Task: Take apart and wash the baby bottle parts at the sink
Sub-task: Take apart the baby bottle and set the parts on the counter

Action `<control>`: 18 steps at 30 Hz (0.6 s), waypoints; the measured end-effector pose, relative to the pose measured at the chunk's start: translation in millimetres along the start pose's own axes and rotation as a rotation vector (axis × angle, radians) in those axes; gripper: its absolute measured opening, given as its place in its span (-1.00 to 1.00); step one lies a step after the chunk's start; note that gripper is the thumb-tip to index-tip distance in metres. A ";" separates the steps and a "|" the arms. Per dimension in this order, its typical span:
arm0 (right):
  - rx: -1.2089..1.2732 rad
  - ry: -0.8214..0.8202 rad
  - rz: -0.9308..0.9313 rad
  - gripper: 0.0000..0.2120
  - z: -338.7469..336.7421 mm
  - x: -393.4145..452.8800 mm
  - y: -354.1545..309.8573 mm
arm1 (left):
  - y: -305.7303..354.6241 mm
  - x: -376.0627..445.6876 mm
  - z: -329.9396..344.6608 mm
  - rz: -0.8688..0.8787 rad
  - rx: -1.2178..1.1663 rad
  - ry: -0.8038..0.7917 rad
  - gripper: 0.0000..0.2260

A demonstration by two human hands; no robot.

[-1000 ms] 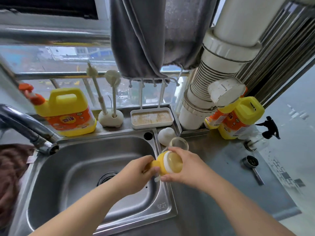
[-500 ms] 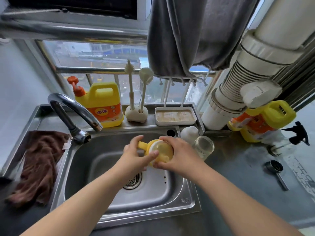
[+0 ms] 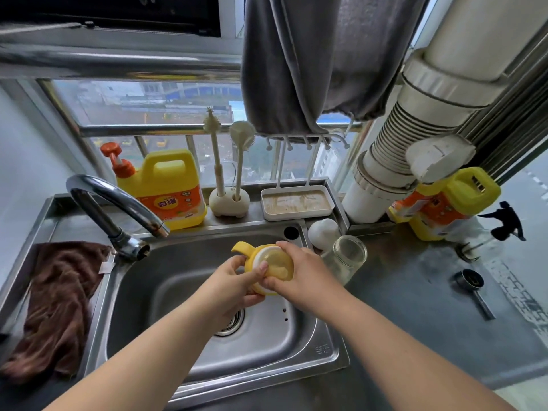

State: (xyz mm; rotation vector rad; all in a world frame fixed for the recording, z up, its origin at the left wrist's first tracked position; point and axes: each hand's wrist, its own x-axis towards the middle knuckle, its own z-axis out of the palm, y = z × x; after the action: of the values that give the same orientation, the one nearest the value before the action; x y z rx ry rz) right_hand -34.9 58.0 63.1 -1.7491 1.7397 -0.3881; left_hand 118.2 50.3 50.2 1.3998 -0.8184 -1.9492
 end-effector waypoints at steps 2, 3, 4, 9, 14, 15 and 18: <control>0.003 -0.012 0.004 -0.30 -0.1 -0.7 1.5 | 0.4 -0.5 0.7 -0.002 -0.033 -0.045 -0.71; 0.000 -0.021 0.009 -0.30 -0.1 -1.1 1.9 | 0.3 -0.9 0.8 0.000 -0.037 -0.058 -0.73; -0.010 -0.031 0.013 -0.30 0.0 -1.4 2.3 | 0.3 -1.4 0.9 0.003 -0.037 -0.066 -0.74; -0.116 -0.076 0.008 -0.30 -6.0 -1.8 5.0 | 0.2 0.0 2.7 0.012 0.052 -0.068 -0.74; -0.131 -0.082 -0.070 -0.19 -14.6 -1.4 2.0 | 3.3 2.6 1.6 0.044 0.122 -0.094 -0.73; -0.147 -0.075 -0.078 -0.20 -16.4 -2.4 1.0 | 4.1 2.9 0.9 0.049 0.134 -0.103 -0.72; -0.205 -0.020 -0.093 -0.26 -20.0 -6.4 -3.7 | 5.7 1.5 0.1 0.069 0.184 -0.120 -0.69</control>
State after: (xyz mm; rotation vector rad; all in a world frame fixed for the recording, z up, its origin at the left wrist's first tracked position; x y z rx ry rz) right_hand -44.9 59.4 81.9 -1.9769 1.7391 -0.2379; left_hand 118.4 45.5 53.7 1.3480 -1.1113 -1.9608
